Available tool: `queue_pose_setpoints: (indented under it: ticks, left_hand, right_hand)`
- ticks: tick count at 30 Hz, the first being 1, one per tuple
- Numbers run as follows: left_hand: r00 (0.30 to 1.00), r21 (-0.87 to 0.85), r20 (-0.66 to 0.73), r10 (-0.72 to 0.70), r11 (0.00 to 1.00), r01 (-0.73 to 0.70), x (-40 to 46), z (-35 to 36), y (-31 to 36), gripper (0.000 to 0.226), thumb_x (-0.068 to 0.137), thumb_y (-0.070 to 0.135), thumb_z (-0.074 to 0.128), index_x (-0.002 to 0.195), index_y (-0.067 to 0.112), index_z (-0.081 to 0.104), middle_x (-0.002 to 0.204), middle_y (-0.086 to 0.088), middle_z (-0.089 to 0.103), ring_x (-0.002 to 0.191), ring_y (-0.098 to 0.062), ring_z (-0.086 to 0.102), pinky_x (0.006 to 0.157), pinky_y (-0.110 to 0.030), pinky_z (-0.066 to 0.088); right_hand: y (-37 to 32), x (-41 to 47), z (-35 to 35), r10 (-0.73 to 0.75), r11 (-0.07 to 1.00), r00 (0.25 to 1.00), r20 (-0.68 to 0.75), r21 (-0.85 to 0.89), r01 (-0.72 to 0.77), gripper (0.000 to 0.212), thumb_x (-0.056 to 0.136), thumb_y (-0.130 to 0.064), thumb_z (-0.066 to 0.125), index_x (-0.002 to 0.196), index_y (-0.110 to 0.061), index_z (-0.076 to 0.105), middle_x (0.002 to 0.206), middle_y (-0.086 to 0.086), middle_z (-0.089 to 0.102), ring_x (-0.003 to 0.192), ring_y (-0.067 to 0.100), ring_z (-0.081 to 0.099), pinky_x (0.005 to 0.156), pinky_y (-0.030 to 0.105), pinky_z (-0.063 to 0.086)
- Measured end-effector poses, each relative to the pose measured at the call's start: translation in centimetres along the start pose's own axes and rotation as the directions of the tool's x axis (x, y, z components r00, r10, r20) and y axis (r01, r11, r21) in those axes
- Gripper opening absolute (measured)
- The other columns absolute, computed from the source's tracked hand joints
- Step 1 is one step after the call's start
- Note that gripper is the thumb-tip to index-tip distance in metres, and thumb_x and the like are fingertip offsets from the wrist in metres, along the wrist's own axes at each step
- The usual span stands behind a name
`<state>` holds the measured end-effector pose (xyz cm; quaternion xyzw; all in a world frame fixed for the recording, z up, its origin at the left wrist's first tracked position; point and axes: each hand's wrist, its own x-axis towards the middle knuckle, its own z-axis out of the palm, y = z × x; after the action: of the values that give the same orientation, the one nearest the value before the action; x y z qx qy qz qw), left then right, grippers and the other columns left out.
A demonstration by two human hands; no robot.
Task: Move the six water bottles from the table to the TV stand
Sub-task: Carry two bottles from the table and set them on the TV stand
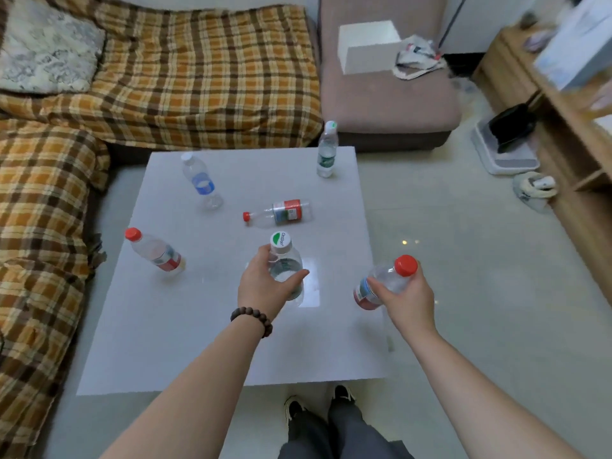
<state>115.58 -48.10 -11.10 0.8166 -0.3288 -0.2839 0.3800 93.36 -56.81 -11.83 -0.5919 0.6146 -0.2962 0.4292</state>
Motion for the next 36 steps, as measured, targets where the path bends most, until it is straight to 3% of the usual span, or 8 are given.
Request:
queue_pose_setpoints:
  ticks: [4, 8, 17, 23, 27, 30, 36]
  left_hand:
    - [0.989, 0.025, 0.111, 0.1, 0.994, -0.104, -0.5, 4.1, 4.3, 0.05, 0.067, 0.046, 0.08, 0.102, 0.027, 0.051, 0.106, 0.008, 0.062, 0.098, -0.017, 0.058, 0.084, -0.034, 0.049]
    - [0.949, 0.035, 0.232, 0.214, 0.973, -0.228, -2.5, 9.9, 8.6, 0.054, 0.067, 0.046, 0.08, 0.108, 0.024, 0.052, 0.108, 0.007, 0.062, 0.099, -0.015, 0.058, 0.08, -0.03, 0.045]
    - [0.807, 0.027, 0.481, 0.342, 0.915, -0.403, -10.1, 26.9, 18.7, 0.054, 0.065, 0.048, 0.079, 0.104, 0.023, 0.051, 0.107, 0.007, 0.063, 0.099, -0.017, 0.061, 0.084, -0.037, 0.051]
    - [0.691, -0.009, 0.612, 0.384, 0.877, -0.48, -17.0, 40.9, 25.7, 0.053, 0.065, 0.047, 0.079, 0.104, 0.026, 0.05, 0.109, 0.004, 0.063, 0.098, -0.018, 0.061, 0.086, -0.04, 0.053]
    - [0.597, -0.038, 0.693, 0.405, 0.847, -0.531, -21.9, 49.0, 30.4, 0.053, 0.067, 0.043, 0.08, 0.106, 0.024, 0.05, 0.109, 0.003, 0.062, 0.1, -0.019, 0.06, 0.083, -0.034, 0.05]
    - [0.566, -0.051, 0.711, 0.418, 0.833, -0.551, -23.2, 51.8, 32.3, 0.053, 0.067, 0.044, 0.079, 0.107, 0.024, 0.05, 0.109, 0.004, 0.062, 0.1, -0.019, 0.06, 0.085, -0.037, 0.052]
    - [0.471, -0.073, 0.755, 0.457, 0.771, -0.632, -25.8, 59.9, 37.8, 0.053, 0.068, 0.044, 0.079, 0.107, 0.024, 0.05, 0.106, 0.007, 0.06, 0.101, -0.019, 0.059, 0.087, -0.039, 0.052]
  right_hand:
    - [0.5, -0.3, -5.1, 0.03, 0.998, 0.99, -0.14, 0.051, -0.023, 0.043, 0.065, -0.029, 0.083, 0.098, -0.024, 0.056, 0.091, -0.003, 0.066, 0.087, 0.02, 0.063, 0.077, 0.033, 0.051]
    - [2.3, -0.8, -11.7, 0.075, 0.993, 0.96, -0.269, 0.105, -0.048, 0.045, 0.065, -0.032, 0.083, 0.101, -0.025, 0.056, 0.089, -0.01, 0.064, 0.086, 0.016, 0.063, 0.077, 0.032, 0.051]
    - [10.8, -2.8, -29.5, 0.216, 0.969, 0.814, -0.54, 0.221, -0.11, 0.045, 0.064, -0.032, 0.082, 0.098, -0.028, 0.053, 0.087, -0.013, 0.063, 0.086, 0.016, 0.063, 0.075, 0.032, 0.052]
    - [19.1, -3.2, -42.5, 0.307, 0.948, 0.727, -0.614, 0.267, -0.175, 0.047, 0.058, -0.041, 0.078, 0.097, -0.033, 0.053, 0.091, -0.01, 0.066, 0.088, 0.019, 0.065, 0.08, 0.039, 0.054]
    - [23.7, -3.9, -50.4, 0.381, 0.923, 0.637, -0.669, 0.31, -0.227, 0.05, 0.055, -0.048, 0.076, 0.096, -0.038, 0.05, 0.095, -0.011, 0.066, 0.091, 0.018, 0.064, 0.082, 0.039, 0.054]
    - [25.2, -4.2, -53.4, 0.386, 0.922, 0.6, -0.701, 0.29, -0.256, 0.05, 0.058, -0.046, 0.076, 0.1, -0.034, 0.051, 0.098, -0.01, 0.066, 0.093, 0.018, 0.064, 0.083, 0.04, 0.053]
    - [28.7, -4.0, -60.6, 0.453, 0.889, 0.456, -0.766, 0.35, -0.295, 0.048, 0.06, -0.047, 0.075, 0.1, -0.029, 0.055, 0.098, -0.007, 0.068, 0.093, 0.018, 0.064, 0.084, 0.042, 0.053]
